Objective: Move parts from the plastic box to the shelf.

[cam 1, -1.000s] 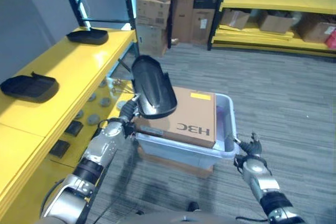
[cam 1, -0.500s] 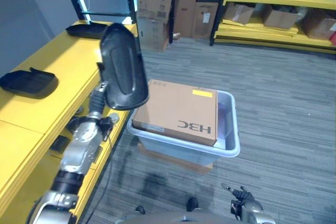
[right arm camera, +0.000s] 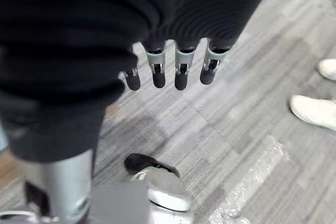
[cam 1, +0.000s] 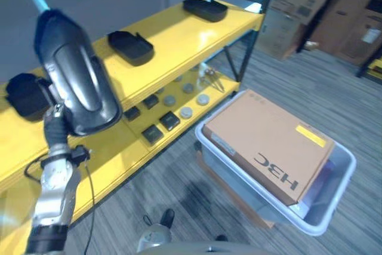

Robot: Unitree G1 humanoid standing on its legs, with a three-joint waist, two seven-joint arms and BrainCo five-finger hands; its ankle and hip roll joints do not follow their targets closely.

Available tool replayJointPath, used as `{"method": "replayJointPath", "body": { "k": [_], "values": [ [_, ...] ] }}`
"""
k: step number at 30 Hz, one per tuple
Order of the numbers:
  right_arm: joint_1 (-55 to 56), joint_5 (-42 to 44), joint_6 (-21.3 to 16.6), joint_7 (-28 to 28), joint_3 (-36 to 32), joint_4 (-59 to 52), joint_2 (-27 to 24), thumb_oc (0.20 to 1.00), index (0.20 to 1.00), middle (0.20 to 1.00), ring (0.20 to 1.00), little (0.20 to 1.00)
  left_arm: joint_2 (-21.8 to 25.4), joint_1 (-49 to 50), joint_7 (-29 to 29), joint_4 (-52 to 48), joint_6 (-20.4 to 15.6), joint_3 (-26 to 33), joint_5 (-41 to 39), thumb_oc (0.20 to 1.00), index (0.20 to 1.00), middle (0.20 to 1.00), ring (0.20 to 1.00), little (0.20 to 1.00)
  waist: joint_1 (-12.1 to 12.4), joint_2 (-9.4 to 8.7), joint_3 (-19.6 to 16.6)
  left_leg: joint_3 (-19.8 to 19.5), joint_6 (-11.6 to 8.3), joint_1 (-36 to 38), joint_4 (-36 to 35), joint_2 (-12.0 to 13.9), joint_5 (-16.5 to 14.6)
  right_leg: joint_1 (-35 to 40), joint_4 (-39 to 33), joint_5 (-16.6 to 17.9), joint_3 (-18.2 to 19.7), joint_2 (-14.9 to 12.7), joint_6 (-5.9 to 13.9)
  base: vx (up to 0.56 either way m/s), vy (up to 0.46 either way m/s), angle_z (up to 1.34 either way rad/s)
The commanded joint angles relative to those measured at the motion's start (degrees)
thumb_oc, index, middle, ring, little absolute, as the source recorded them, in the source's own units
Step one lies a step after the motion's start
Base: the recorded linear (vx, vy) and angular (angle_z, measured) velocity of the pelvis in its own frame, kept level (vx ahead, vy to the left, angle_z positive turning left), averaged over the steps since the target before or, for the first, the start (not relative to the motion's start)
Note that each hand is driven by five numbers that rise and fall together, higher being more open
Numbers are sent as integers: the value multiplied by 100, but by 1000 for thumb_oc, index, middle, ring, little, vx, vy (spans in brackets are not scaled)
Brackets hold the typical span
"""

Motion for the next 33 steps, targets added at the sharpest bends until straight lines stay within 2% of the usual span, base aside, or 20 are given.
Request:
{"method": "replayJointPath", "body": {
  "k": [1,3,4,5,6,8,9,11,12,13,14,17,18,21,27,29,33],
  "values": [
    [-103,-245,94,123,54,-201,-84,1000,1000,1000,1000,1000,460,-594,100,-350,-642,605,-144,200,200,200,200,200,-40,-356,24,445,136,-303,138,-358,-266,-282,518,-229,-78,-58,109,-132,-84,50],
    [-111,-243,131,168,36,-224,-90,1000,1000,1000,1000,1000,441,-539,-44,-391,-624,709,-196,200,200,200,200,200,2,-359,88,774,59,-453,193,-274,-222,-207,466,-237,-315,-64,120,-99,-74,47],
    [-51,-207,95,189,1,-241,-79,1000,1000,1000,1000,1000,411,-533,-184,-377,-624,722,-242,200,200,200,200,200,-24,-352,112,1157,4,-561,210,-161,-147,-153,390,-200,-508,-70,137,-110,-62,112],
    [49,-250,78,207,-54,-349,-21,1000,1000,1000,1000,1000,318,-576,-227,-378,-624,654,-77,200,200,200,200,200,-150,-327,143,2010,-96,-749,207,117,92,-80,251,-90,-893,-90,164,-96,-30,145],
    [56,-274,70,209,-63,-358,-11,1000,1000,1000,1000,1000,300,-589,-209,-373,-622,640,-52,200,200,200,200,200,-172,-315,140,2106,-103,-787,212,154,144,-85,230,-59,-945,-85,164,-90,-3,182],
    [44,-393,40,202,-55,-345,49,1000,1000,1000,1000,1000,211,-623,-102,-335,-678,539,56,200,200,200,200,200,-266,-316,161,2599,-144,-808,309,355,218,-84,216,-32,-1188,-134,164,-76,61,176],
    [-31,-559,51,232,-28,-287,67,1000,1000,1000,1000,1000,164,-640,-4,-287,-727,491,108,200,200,200,200,200,-304,-337,155,2824,-90,-756,396,418,102,-137,282,-47,-1304,-190,146,-111,129,128],
    [-232,-746,-17,247,41,-73,70,1000,1000,1000,1000,1000,63,-613,210,-352,-774,429,236,200,200,200,200,200,-281,-353,187,2881,-50,-741,571,471,18,-264,409,-74,-1366,-287,96,-78,128,94],
    [-270,-764,-52,236,60,-12,73,1000,1000,1000,1000,1000,47,-590,218,-363,-773,426,228,200,200,200,200,200,-268,-366,182,2803,-119,-691,617,476,-68,-234,443,-180,-1302,-299,114,-60,83,64],
    [-299,-833,-88,248,70,22,78,1000,1000,1000,1000,1000,40,-580,247,-378,-757,430,221,200,200,200,200,200,-258,-346,212,2876,-57,-751,671,507,30,-279,460,-112,-1391,-308,66,44,52,37],
    [-384,-779,-129,245,129,111,77,1000,1000,1000,1000,1000,17,-539,185,-399,-731,435,103,200,200,200,200,200,-236,-342,218,2878,-158,-652,752,573,-50,-223,549,-271,-1417,-343,66,-9,84,18],
    [-468,-691,-219,198,99,196,91,1000,1000,1000,1000,1000,-10,-471,84,-397,-712,456,139,200,200,200,200,200,-207,-306,194,3084,-182,-479,629,629,-41,-131,585,-327,-1621,-401,60,54,100,55],
    [-508,-628,-246,212,55,258,69,1000,1000,1000,1000,1000,-23,-421,28,-404,-686,438,183,200,200,200,200,200,-177,-258,169,3177,-224,-410,509,650,58,-40,598,-372,-1744,-423,62,102,162,85],
    [-544,-632,-244,192,10,297,66,1000,1000,1000,1000,1000,-36,-378,-31,-382,-677,419,159,200,200,200,200,200,-158,-242,132,3313,-177,-292,368,602,-70,8,653,-405,-1832,-494,85,103,165,49],
    [-656,-750,-244,308,55,306,41,1000,1000,1000,1000,1000,11,-75,-295,-246,-755,515,-18,200,200,200,200,200,109,-247,-14,3083,41,-110,309,206,-451,123,784,-459,-1866,-786,196,161,252,27],
    [-639,-623,-120,297,86,221,49,1000,1000,1000,1000,1000,72,-49,-431,-235,-778,595,-76,200,200,200,200,200,171,-305,-84,2978,185,-16,301,-25,-631,124,825,-422,-1800,-927,306,182,294,15],
    [-564,-541,-100,260,42,97,59,1000,1000,1000,1000,1000,169,-122,-450,-248,-744,609,-62,200,200,200,200,200,172,-338,-94,2937,423,-1,344,-291,-806,24,1277,-398,-1650,-1205,492,98,218,4]
  ]
}}
